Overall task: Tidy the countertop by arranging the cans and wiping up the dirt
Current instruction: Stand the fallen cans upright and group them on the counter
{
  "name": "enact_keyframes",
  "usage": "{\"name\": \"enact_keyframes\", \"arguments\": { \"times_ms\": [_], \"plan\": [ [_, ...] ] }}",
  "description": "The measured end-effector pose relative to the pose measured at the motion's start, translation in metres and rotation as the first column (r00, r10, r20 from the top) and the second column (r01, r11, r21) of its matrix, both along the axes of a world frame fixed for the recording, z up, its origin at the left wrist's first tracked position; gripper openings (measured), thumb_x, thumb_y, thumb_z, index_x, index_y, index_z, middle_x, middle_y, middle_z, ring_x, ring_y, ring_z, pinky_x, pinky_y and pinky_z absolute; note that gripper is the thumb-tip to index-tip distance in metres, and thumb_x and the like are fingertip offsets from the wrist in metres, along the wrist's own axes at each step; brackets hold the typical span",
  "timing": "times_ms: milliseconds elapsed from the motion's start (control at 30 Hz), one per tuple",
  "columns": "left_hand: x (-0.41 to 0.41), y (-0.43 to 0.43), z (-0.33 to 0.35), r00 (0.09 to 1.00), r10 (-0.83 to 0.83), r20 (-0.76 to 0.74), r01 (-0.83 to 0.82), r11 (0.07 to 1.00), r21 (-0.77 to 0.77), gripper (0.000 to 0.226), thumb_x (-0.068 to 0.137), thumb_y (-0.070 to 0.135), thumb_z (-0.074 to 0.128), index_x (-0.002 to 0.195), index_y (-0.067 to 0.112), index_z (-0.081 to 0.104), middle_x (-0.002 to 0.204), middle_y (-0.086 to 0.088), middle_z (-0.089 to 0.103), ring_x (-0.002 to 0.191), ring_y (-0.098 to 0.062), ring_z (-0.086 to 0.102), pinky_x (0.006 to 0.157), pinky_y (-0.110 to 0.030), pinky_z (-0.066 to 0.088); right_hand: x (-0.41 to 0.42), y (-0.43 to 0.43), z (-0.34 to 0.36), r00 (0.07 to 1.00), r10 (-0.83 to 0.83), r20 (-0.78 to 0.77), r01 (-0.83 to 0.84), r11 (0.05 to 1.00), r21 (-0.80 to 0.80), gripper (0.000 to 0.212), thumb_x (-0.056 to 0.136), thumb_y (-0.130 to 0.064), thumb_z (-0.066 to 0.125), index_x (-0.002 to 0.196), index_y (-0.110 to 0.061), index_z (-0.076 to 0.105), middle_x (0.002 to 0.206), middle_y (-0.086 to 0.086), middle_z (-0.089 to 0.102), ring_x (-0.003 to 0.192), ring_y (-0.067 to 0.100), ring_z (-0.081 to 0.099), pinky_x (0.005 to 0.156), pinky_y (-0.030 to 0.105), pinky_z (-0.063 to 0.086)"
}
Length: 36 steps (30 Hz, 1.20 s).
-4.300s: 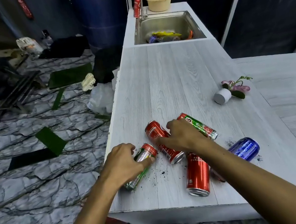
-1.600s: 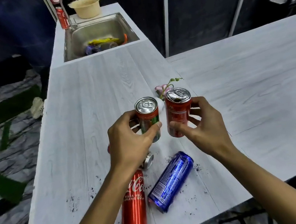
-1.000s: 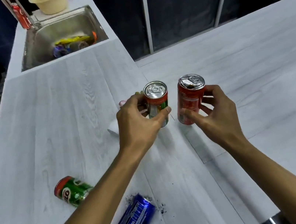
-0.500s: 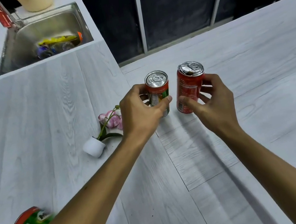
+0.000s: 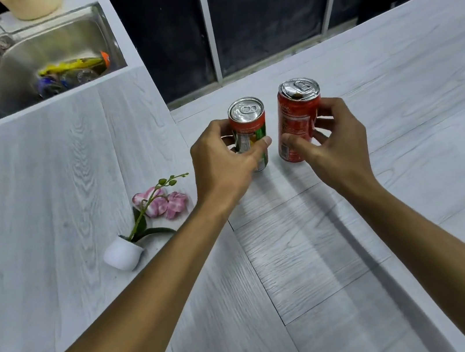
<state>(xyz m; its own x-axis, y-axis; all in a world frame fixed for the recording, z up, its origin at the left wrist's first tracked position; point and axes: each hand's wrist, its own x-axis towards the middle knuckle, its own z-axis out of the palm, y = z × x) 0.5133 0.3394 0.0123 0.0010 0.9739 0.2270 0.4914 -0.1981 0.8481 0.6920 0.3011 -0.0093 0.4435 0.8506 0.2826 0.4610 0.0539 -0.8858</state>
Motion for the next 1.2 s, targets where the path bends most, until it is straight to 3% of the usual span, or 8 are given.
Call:
{"name": "enact_keyframes", "arguments": {
  "times_ms": [167,367,567,833,900,1033,1133,1200],
  "plan": [
    [0.007,0.004,-0.007,1.0,-0.007,-0.007,0.007,1.0,-0.011,0.06,0.07,0.047,0.092,0.117,0.022,0.066,0.109,0.013,0.071,0.095,0.0,0.068,0.077,-0.01,0.053,0.004,0.0,-0.009,1.0,0.001,-0.004,-0.001,1.0,-0.006,0.067,0.075,-0.033,0.09,0.13,-0.021,0.054,0.117,-0.011,0.061,0.105,-0.007,0.061,0.09,0.018,0.054],
    [0.01,0.003,-0.017,0.999,-0.032,-0.011,0.031,0.999,-0.031,0.06,0.069,0.045,0.093,0.118,0.022,0.066,0.106,0.017,0.067,0.091,0.004,0.065,0.073,-0.002,0.049,0.006,0.002,-0.014,1.0,0.011,-0.017,-0.012,1.0,-0.016,0.069,0.076,-0.033,0.089,0.132,-0.018,0.053,0.124,-0.006,0.063,0.109,0.004,0.063,0.092,0.021,0.055],
    [0.01,0.001,-0.025,0.999,-0.032,0.01,0.032,0.999,-0.027,0.061,0.068,0.043,0.094,0.118,0.02,0.066,0.105,0.017,0.066,0.088,0.016,0.059,0.07,0.004,0.042,0.009,0.004,-0.015,1.0,0.024,0.01,-0.024,0.999,-0.033,0.067,0.077,-0.034,0.088,0.132,-0.019,0.053,0.121,-0.007,0.062,0.106,0.0,0.062,0.087,0.012,0.052],
    [0.01,-0.002,-0.026,0.999,-0.04,-0.01,0.04,0.999,-0.03,0.07,0.069,0.049,0.092,0.126,0.02,0.063,0.122,0.007,0.071,0.103,-0.002,0.065,0.076,0.004,0.043,0.011,0.001,-0.015,0.998,0.039,0.039,-0.037,0.998,-0.058,0.07,0.078,-0.037,0.087,0.136,-0.019,0.051,0.125,-0.009,0.059,0.108,0.0,0.06,0.089,0.011,0.051],
    [0.009,-0.005,-0.027,0.999,-0.04,-0.012,0.04,0.998,-0.045,0.078,0.067,0.053,0.091,0.131,0.021,0.061,0.127,0.008,0.069,0.109,-0.003,0.064,0.082,-0.002,0.048,0.011,-0.001,-0.014,0.998,0.045,0.054,-0.041,0.997,-0.07,0.074,0.077,-0.041,0.087,0.138,-0.02,0.049,0.129,-0.007,0.06,0.114,0.005,0.06,0.094,0.017,0.051],
    [0.007,-0.015,-0.032,0.999,-0.035,-0.03,0.032,0.995,-0.092,0.091,0.07,0.06,0.087,0.144,0.02,0.051,0.141,0.005,0.061,0.127,-0.01,0.057,0.103,-0.033,0.053,0.012,-0.008,-0.015,0.994,0.033,0.106,-0.02,0.993,-0.119,0.082,0.077,-0.053,0.084,0.143,-0.02,0.047,0.138,-0.003,0.059,0.123,0.009,0.057,0.101,0.029,0.05],
    [0.006,-0.026,-0.035,0.998,-0.01,-0.06,0.002,0.991,-0.132,0.091,0.079,0.061,0.08,0.151,0.018,0.045,0.15,0.0,0.054,0.136,-0.016,0.051,0.11,-0.041,0.049,0.014,-0.014,-0.018,0.985,0.004,0.172,0.03,0.98,-0.195,0.083,0.081,-0.06,0.077,0.147,-0.019,0.047,0.144,0.0,0.057,0.129,0.015,0.054,0.105,0.037,0.048],
    [0.005,-0.036,-0.037,0.996,0.005,-0.085,-0.017,0.99,-0.14,0.086,0.084,0.061,0.075,0.151,0.017,0.044,0.152,-0.002,0.052,0.137,-0.018,0.05,0.11,-0.043,0.048,0.015,-0.021,-0.021,0.979,0.01,0.202,0.041,0.969,-0.243,0.083,0.082,-0.065,0.072,0.147,-0.02,0.047,0.148,0.002,0.054,0.132,0.019,0.053,0.103,0.035,0.044]
  ]
}}
